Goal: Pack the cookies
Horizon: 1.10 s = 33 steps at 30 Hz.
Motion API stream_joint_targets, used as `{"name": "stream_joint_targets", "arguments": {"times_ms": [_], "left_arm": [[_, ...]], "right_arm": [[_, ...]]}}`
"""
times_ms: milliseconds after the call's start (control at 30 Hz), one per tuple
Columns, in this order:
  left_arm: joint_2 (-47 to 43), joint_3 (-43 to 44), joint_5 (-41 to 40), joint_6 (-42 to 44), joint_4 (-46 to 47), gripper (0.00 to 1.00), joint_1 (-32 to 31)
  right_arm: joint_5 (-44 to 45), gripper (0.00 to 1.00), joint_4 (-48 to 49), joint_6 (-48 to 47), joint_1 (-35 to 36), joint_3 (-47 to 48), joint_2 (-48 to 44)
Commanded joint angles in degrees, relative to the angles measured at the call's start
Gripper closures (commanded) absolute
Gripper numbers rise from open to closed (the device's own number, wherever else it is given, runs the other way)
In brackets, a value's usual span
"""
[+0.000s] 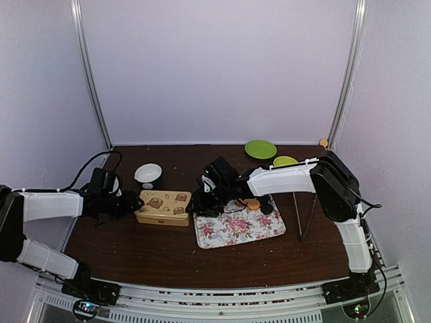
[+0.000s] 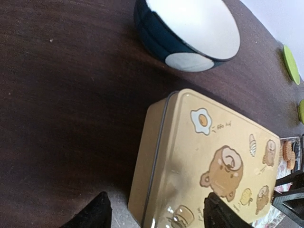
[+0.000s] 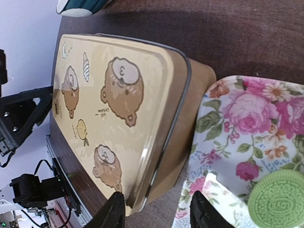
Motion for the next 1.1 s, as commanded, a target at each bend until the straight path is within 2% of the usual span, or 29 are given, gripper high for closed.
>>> {"name": "stream_joint_targets", "arguments": {"times_ms": [0,133,233,300,400,433,467,500,533,600,733,900,1067], "left_arm": [[-8.4,4.9,-3.6,4.7,-8.9,0.3,-0.5],[-14.8,12.4,-8.2,9.4,-18.7,0.24,-0.5],[-17.9,20.1,-12.3,13.7,-25.9,0.2,-0.5],[-19.3,24.9,-14.6,17.0,-28.9,0.16,-0.5],[-20.8,29.8,-17.7,21.1,-30.7,0.13,-0.5],[-21.2,30.7,-18.7,22.2,-30.7,0.11,-0.5],[-21.7,31.2,-19.7,23.1,-30.4,0.04,-0.5],[-22.0,31.1,-20.5,23.8,-29.9,0.03,-0.5],[-22.3,30.6,-21.3,24.4,-28.9,0.02,-0.5],[-22.5,29.3,-22.4,25.4,-27.1,0.02,-0.5],[-21.9,26.4,-24.3,27.8,-23.3,0.02,-0.5],[-23.4,19.9,-24.6,26.1,-19.1,0.02,-0.5],[-22.5,19.9,-24.4,25.9,-18.9,0.02,-0.5]], "right_arm": [[5.1,0.52,2.2,-4.3,-0.4,-3.1,-9.0],[14.2,0.47,0.0,-11.5,-0.8,-5.8,-18.6],[24.0,0.44,-5.4,-17.8,-0.9,-6.4,-26.1],[33.0,0.42,-8.5,-21.6,-0.9,-8.4,-32.4],[48.2,0.35,-7.6,-23.5,-0.8,-16.3,-42.0],[53.4,0.29,-6.0,-23.1,-0.8,-20.2,-45.8],[57.8,0.2,-3.0,-22.4,-0.9,-24.2,-49.6],[61.4,0.05,-1.2,-22.1,-1.0,-28.9,-53.3],[63.6,0.01,1.6,-22.3,-1.3,-33.1,-57.0],[63.9,0.0,6.5,-23.4,-3.1,-39.9,-63.4],[62.2,0.0,7.2,-23.6,-7.7,-46.6,-69.8],[63.5,0.0,2.2,-18.8,-11.7,-47.7,-70.2],[60.4,0.0,2.0,-19.9,-13.0,-48.2,-69.5]]}}
